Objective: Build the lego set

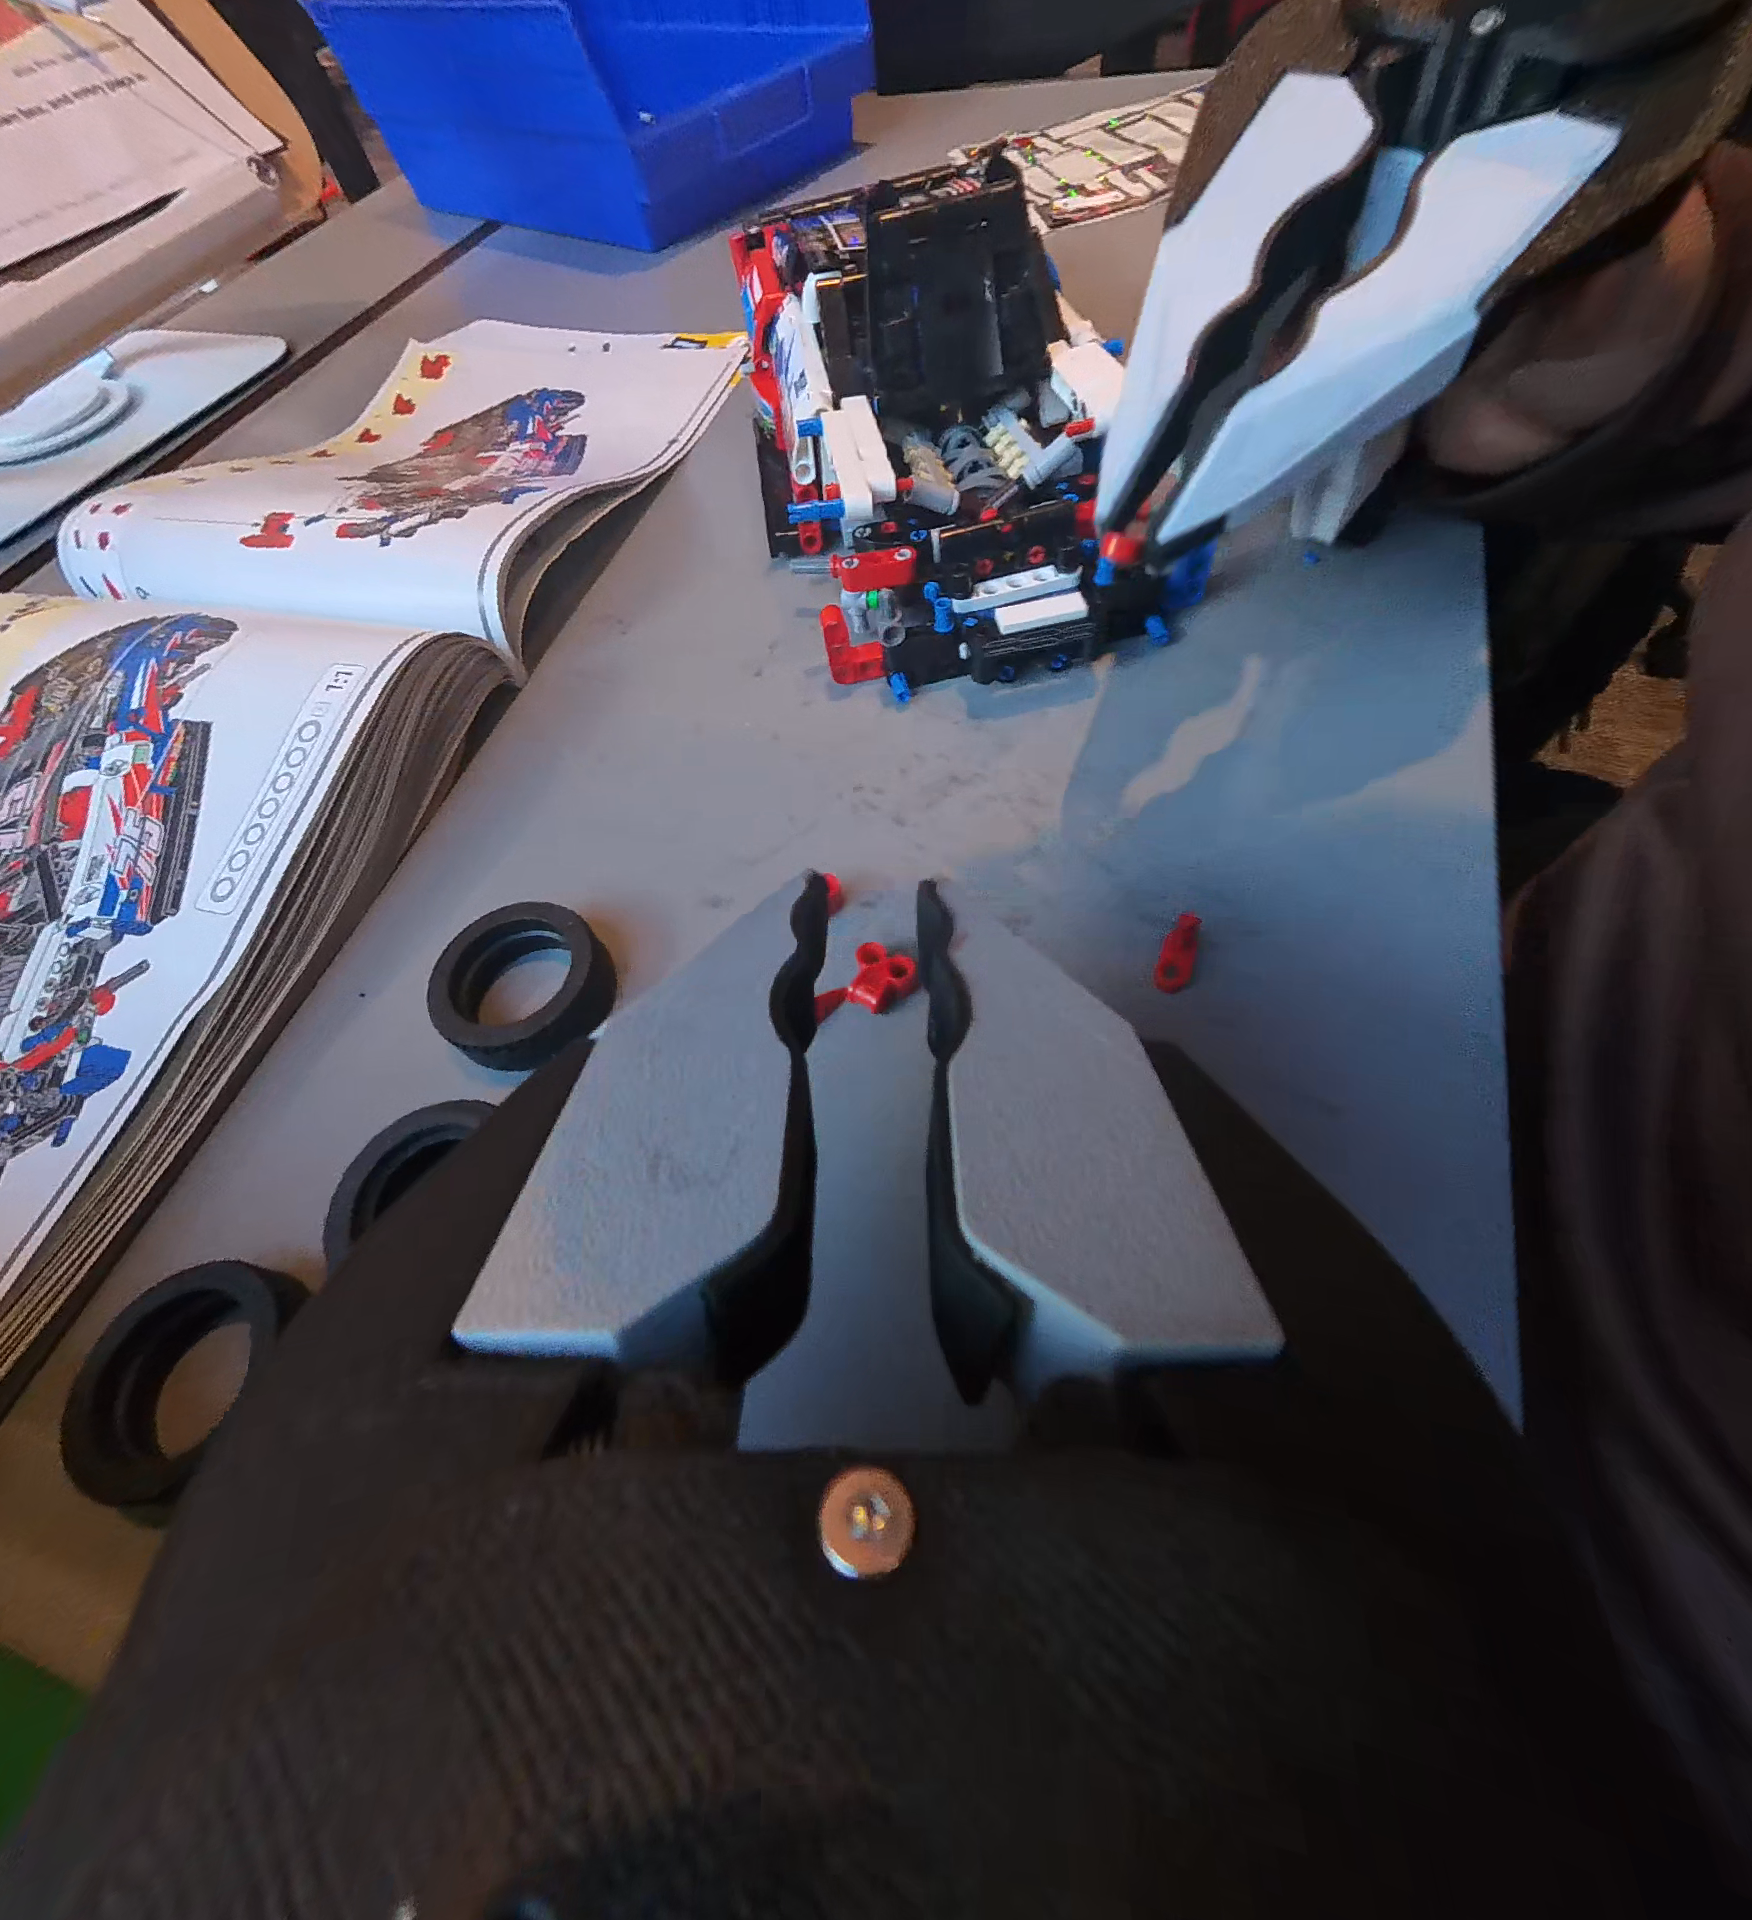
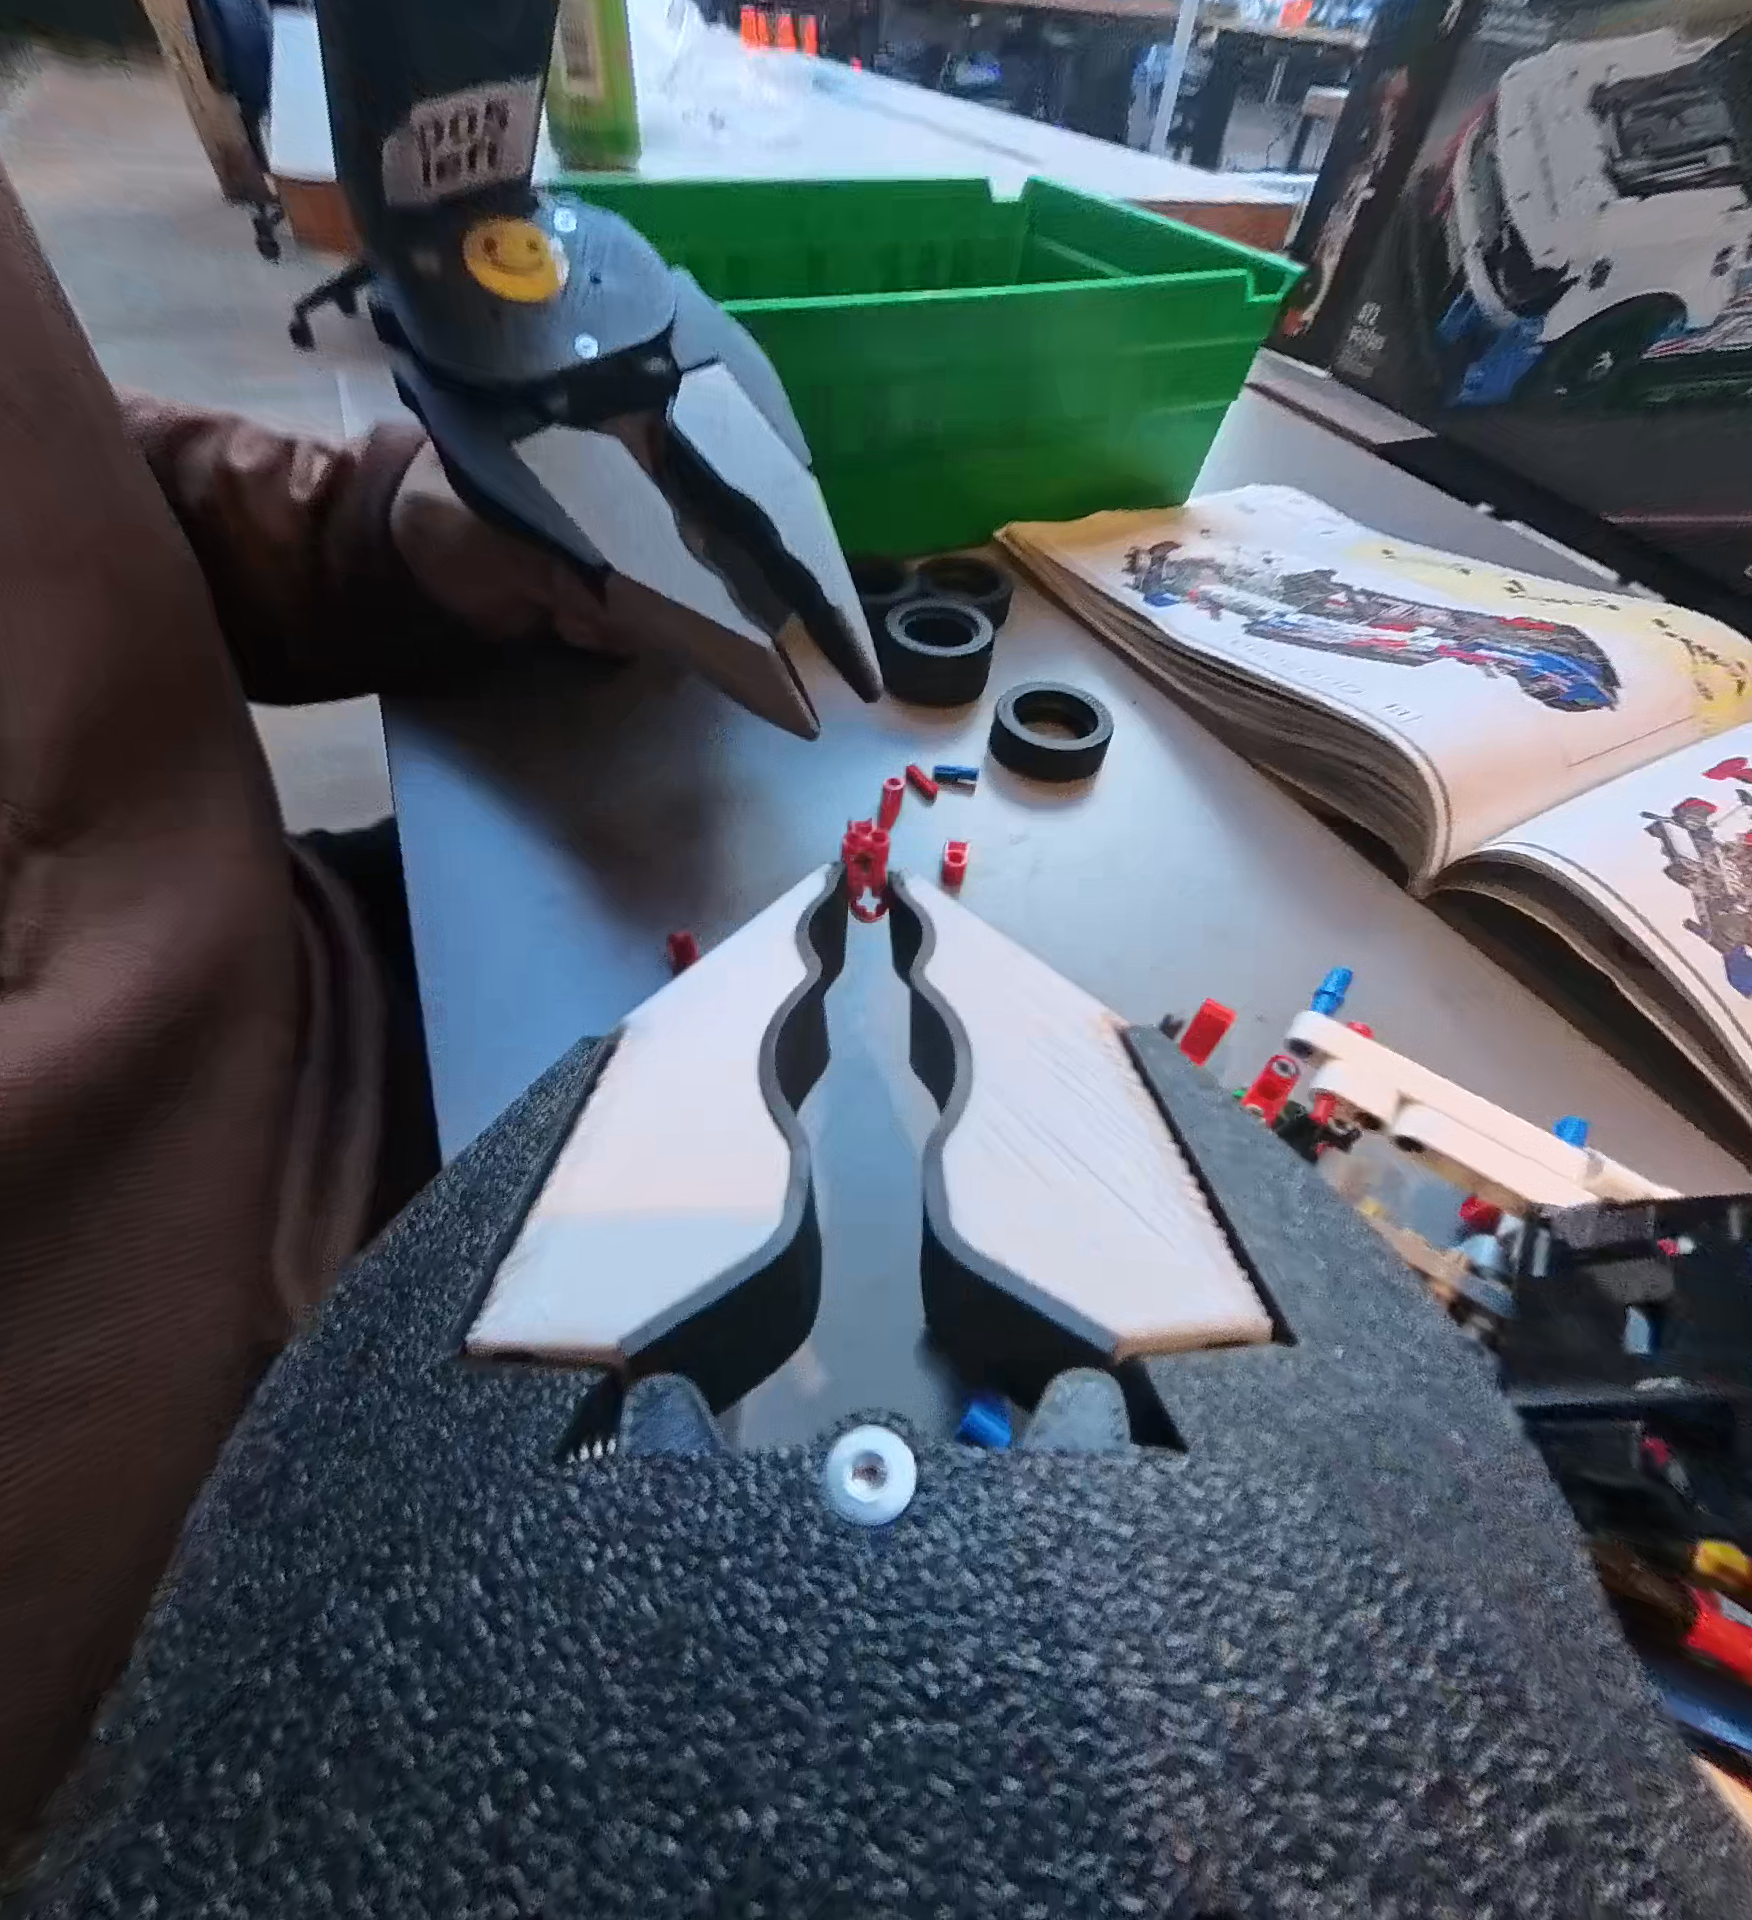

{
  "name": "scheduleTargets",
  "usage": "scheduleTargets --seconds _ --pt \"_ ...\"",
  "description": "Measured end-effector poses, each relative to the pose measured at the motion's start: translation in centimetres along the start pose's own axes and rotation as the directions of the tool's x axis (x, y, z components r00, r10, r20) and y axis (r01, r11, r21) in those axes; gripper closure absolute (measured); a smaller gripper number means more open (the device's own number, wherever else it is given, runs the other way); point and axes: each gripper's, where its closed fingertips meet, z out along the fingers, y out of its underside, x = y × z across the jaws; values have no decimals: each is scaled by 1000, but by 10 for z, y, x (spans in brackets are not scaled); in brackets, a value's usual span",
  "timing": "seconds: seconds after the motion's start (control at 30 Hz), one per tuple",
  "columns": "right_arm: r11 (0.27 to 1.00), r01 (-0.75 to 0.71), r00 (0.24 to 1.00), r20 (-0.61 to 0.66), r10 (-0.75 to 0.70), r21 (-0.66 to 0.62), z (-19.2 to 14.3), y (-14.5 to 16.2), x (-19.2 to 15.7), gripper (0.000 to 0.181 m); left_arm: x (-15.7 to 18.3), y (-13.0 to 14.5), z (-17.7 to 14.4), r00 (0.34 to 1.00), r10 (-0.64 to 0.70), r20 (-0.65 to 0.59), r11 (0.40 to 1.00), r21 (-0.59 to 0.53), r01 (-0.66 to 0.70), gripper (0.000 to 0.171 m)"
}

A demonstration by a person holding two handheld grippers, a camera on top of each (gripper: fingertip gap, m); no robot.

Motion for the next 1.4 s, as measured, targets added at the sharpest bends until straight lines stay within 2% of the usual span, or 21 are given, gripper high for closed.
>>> scheduleTargets --seconds 0.3,0.5,0.67,0.77,0.9,1.13,1.4 --pt "1000 11 1000 14 -11 20 2 -3 0 174 -16 -1 8 999 -27 29 1000 -8 27 159" --pt "998 -34 999 18 34 43 0 -6 6 174 -15 0 9 999 -15 29 1000 -14 15 158" --pt "1000 -22 1000 5 22 11 5 -3 5 174 -9 -2 8 1000 21 15 1000 0 -21 160" --pt "1000 -4 1000 30 5 -25 14 0 -3 174 0 -8 8 999 17 -40 999 29 -15 159" --pt "995 52 998 26 -50 -87 25 5 -12 174 17 -16 8 987 -57 -150 996 56 66 154" --pt "974 171 984 -30 -177 -145 31 4 -19 174 33 -12 5 970 -166 -176 986 -45 161 148" --pt "959 207 978 48 -202 -191 37 13 -35 174 59 -8 0 966 -34 -256 997 -71 16 150"
